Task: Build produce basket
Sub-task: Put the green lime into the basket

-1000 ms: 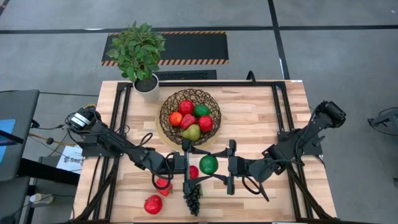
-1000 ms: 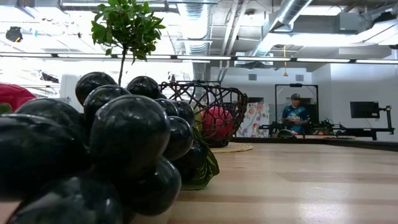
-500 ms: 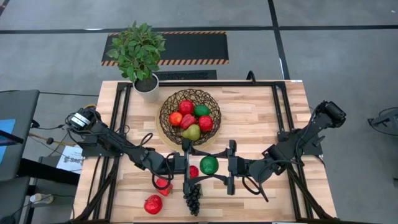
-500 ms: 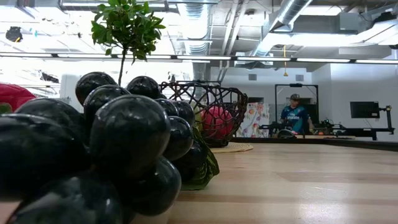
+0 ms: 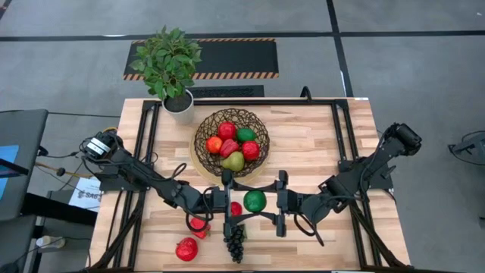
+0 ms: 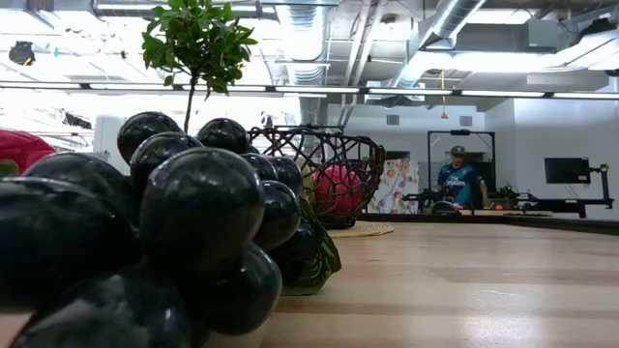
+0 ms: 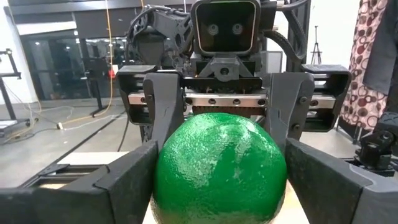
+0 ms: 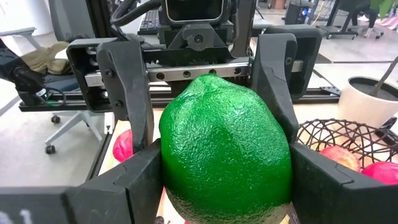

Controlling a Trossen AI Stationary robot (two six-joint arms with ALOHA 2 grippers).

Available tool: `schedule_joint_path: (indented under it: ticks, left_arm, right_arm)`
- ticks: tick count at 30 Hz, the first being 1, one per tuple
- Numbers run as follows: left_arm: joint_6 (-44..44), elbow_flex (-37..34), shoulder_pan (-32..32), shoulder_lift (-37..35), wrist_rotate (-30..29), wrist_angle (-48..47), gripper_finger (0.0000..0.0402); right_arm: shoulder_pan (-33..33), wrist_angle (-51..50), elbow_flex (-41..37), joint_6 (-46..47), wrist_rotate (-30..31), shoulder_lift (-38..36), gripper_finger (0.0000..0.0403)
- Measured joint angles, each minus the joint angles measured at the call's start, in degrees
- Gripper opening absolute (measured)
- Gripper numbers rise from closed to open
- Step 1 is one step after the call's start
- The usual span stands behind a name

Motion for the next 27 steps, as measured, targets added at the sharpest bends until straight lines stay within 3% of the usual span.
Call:
schedule_joint_path:
  ticks: [3,13,22,27]
  left_arm:
    - [0.4,0.0,0.0,0.0,-0.1,-0.2,0.0309]
    - [-0.2,0.3,0.1,-0.5,-1.4,1.6,0.0307]
    - [0.7,0.1,0.3,-0.5,-2.5,-0.1,0.0307]
    - [-1.4,0.1,0.5,-0.6,-3.7,-7.2,0.0308]
  right_arm:
    - [0.2,-1.0,0.0,0.2,-0.5,0.0,0.0294]
    - [1.1,-7.8,-0.3,2.9,-2.8,0.5,0.0377]
    - [1.6,-9.9,-0.1,4.8,-2.0,0.1,0.0377]
    - [1.8,-21.8,-0.1,14.7,-2.2,0.1,0.0377]
